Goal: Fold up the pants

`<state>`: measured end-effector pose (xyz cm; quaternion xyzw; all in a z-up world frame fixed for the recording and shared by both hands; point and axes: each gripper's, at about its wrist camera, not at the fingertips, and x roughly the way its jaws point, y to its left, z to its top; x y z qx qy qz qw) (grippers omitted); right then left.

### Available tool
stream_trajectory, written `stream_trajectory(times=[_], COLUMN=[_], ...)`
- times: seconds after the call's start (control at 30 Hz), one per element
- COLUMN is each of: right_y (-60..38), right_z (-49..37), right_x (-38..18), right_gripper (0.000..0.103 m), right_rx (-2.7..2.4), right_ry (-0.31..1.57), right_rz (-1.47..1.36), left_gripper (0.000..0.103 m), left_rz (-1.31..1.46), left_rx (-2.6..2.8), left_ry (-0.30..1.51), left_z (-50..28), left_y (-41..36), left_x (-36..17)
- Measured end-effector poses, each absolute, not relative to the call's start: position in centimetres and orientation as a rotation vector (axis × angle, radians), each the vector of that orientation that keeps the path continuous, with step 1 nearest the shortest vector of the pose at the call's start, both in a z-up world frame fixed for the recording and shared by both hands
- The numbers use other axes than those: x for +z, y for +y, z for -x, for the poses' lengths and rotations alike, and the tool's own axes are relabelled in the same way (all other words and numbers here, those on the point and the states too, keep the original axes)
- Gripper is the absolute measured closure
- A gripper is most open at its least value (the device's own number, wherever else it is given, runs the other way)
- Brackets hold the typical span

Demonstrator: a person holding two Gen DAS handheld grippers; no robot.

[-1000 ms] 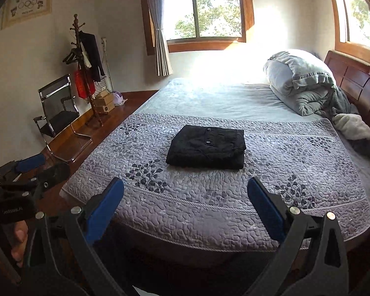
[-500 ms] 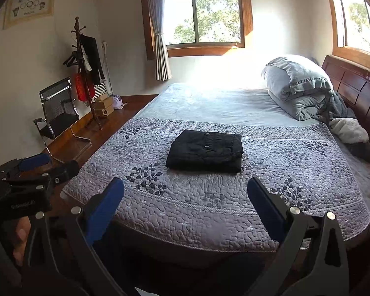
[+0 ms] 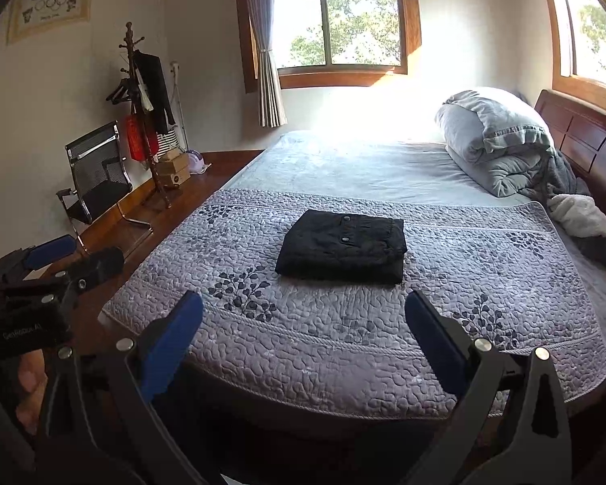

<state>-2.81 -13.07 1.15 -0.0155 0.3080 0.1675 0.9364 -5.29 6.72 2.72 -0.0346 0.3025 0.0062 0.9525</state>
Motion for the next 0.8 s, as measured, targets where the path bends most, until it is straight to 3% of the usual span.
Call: stream_trajectory(times=[0.8], right_y=[-13.3], right_z=[1.3], right_x=[-0.4], right_gripper=[0.003], right_rx=[0.333], right_ry=[0.666], right_rz=[0.003], left_gripper=[0.004], left_rz=[0.041], left_rx=[0.060], left_ry=[0.637], left_z=[3.9], left_y=[6.1], left_x=[1.6])
